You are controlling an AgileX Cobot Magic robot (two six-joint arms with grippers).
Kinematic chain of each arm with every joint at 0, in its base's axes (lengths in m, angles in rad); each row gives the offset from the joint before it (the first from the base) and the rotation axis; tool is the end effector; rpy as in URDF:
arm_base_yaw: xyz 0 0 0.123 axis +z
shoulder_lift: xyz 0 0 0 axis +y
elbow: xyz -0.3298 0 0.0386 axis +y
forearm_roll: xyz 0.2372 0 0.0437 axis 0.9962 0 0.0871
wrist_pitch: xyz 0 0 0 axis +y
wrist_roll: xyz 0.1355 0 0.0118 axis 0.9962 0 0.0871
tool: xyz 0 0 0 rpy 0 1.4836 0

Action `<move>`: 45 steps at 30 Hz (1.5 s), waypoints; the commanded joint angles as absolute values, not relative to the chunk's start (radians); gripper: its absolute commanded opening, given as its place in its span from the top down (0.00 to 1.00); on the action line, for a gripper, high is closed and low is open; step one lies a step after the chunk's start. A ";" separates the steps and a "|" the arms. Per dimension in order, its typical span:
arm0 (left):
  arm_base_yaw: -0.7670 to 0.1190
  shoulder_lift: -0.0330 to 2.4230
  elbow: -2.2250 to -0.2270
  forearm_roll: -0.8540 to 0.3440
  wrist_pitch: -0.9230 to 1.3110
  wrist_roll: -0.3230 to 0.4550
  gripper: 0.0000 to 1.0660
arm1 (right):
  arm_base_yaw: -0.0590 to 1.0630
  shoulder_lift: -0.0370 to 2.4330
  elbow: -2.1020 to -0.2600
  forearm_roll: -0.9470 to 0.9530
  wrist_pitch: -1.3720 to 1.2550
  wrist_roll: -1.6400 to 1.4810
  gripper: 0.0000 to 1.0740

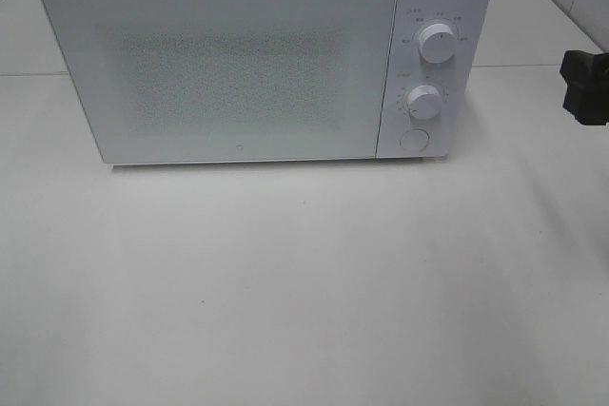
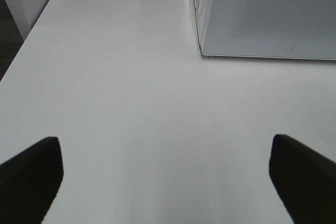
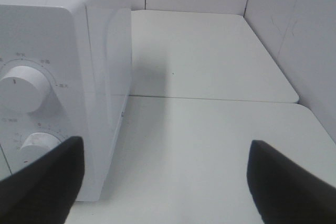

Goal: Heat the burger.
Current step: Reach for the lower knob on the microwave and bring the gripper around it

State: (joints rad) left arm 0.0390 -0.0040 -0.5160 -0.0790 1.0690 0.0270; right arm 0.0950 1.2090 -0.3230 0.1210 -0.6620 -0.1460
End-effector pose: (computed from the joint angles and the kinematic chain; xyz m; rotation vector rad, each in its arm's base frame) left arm -0.0239 -0.0104 0.2557 -0.0072 2.0305 -0.0527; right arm 0.2374 0.0125 0.2700 -0.0692 1.7095 -0.0304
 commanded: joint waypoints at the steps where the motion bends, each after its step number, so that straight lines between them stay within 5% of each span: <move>1: 0.044 -0.018 -0.516 -0.080 1.068 0.024 0.06 | 0.128 1.234 -0.320 0.182 -0.738 -0.214 0.29; 13: 0.044 -0.018 -0.516 -0.080 1.068 0.024 0.06 | 0.410 1.399 -0.320 0.534 -1.000 -0.403 0.29; 28: 0.044 -0.018 -0.516 -0.080 1.068 0.024 0.06 | 0.673 1.572 -0.324 0.748 -1.235 -0.452 0.29; 45: 0.044 -0.018 -0.516 -0.080 1.068 0.024 0.06 | 0.800 1.621 -0.338 0.873 -1.274 -0.490 0.29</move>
